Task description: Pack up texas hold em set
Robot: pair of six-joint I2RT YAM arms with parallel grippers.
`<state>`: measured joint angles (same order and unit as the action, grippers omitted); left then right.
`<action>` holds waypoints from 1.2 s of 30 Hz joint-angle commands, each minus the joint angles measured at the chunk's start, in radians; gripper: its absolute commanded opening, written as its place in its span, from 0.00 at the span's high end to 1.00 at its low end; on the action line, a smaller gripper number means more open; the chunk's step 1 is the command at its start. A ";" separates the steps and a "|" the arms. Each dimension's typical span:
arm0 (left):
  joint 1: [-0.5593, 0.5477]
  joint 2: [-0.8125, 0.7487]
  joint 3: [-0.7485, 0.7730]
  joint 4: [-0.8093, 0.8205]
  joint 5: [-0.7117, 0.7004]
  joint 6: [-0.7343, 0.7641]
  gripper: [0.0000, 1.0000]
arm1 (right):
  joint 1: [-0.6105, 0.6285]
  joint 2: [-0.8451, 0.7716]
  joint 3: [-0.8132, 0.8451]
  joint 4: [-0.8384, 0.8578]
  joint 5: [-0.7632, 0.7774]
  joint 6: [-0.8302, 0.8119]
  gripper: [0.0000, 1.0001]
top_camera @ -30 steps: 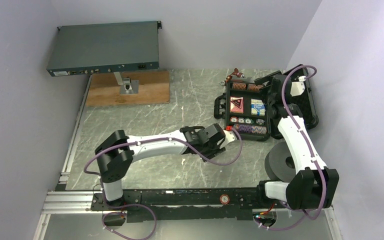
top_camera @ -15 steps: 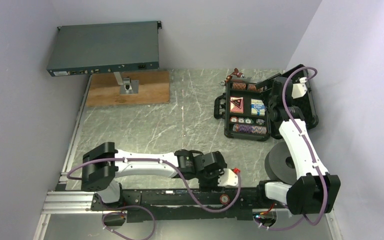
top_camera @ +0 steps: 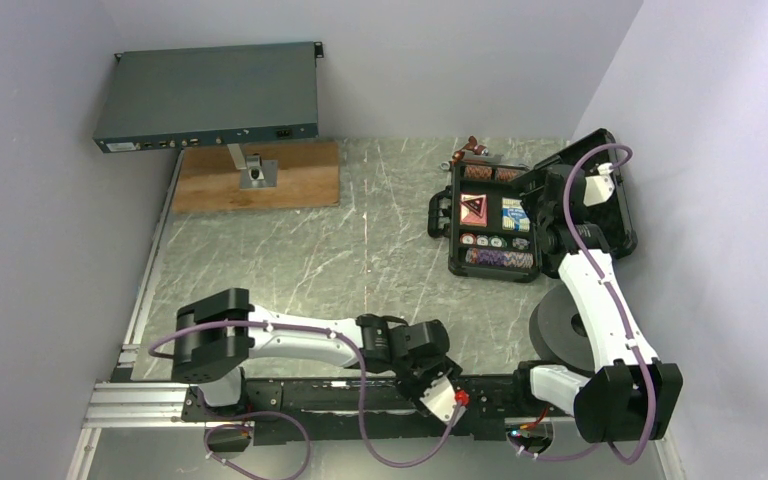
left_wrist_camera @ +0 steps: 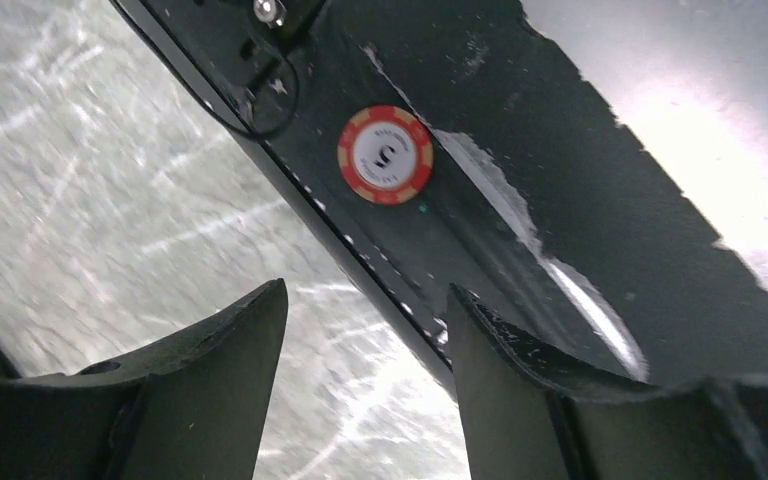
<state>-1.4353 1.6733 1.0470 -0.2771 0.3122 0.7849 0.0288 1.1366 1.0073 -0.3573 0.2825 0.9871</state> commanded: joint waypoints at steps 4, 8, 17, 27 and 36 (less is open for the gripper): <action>-0.019 0.117 0.150 -0.095 0.014 0.277 0.36 | -0.004 -0.038 -0.002 0.059 0.028 -0.058 0.08; -0.028 0.169 0.180 -0.144 0.002 0.341 0.37 | -0.004 -0.039 0.023 0.063 0.046 -0.084 0.06; -0.046 0.275 0.304 -0.259 0.031 0.384 0.39 | -0.005 -0.025 0.026 0.079 0.028 -0.084 0.05; -0.059 0.433 0.559 -0.539 0.099 0.421 0.40 | -0.006 -0.023 0.021 0.075 0.020 -0.090 0.05; -0.079 0.488 0.607 -0.623 0.058 0.412 0.44 | -0.006 -0.024 0.016 0.067 0.006 -0.095 0.05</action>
<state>-1.4944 2.1361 1.6394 -0.8085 0.3496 1.1709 0.0277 1.1217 0.9993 -0.3271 0.3004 0.9108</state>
